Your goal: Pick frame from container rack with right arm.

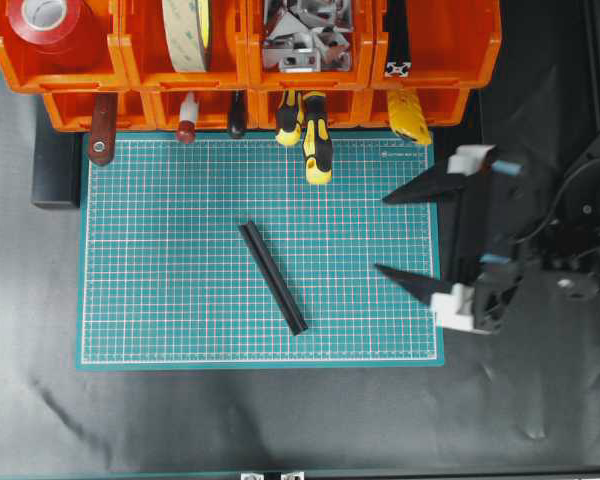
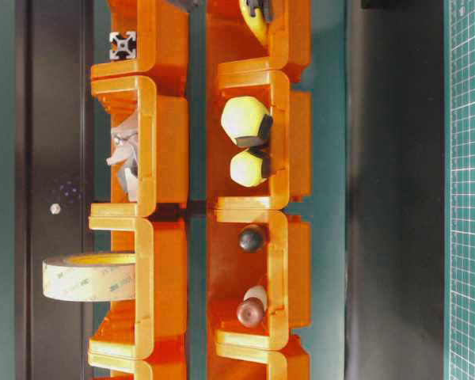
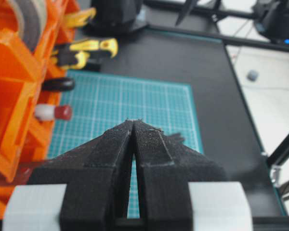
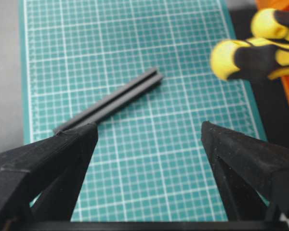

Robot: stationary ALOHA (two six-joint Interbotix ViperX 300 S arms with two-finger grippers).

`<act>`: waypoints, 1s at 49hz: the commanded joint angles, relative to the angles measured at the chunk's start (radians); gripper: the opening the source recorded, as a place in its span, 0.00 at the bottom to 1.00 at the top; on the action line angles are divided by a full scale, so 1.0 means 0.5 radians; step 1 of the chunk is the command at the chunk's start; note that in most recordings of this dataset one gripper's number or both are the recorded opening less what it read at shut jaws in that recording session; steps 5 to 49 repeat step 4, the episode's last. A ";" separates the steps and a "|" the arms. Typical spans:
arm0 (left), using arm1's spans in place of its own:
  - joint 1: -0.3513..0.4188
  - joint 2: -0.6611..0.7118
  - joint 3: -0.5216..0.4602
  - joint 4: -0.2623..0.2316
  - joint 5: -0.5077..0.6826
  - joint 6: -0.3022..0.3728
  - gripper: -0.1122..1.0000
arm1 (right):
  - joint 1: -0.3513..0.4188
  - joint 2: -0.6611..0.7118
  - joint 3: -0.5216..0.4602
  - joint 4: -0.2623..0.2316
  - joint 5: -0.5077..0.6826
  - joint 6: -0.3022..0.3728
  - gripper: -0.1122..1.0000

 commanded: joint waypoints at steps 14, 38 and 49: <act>0.037 -0.006 -0.071 0.006 0.034 0.003 0.10 | -0.021 -0.184 0.067 -0.015 -0.021 0.006 0.86; 0.037 -0.006 -0.071 0.006 0.034 0.003 0.10 | -0.021 -0.184 0.067 -0.015 -0.021 0.006 0.86; 0.037 -0.006 -0.071 0.006 0.034 0.003 0.10 | -0.021 -0.184 0.067 -0.015 -0.021 0.006 0.86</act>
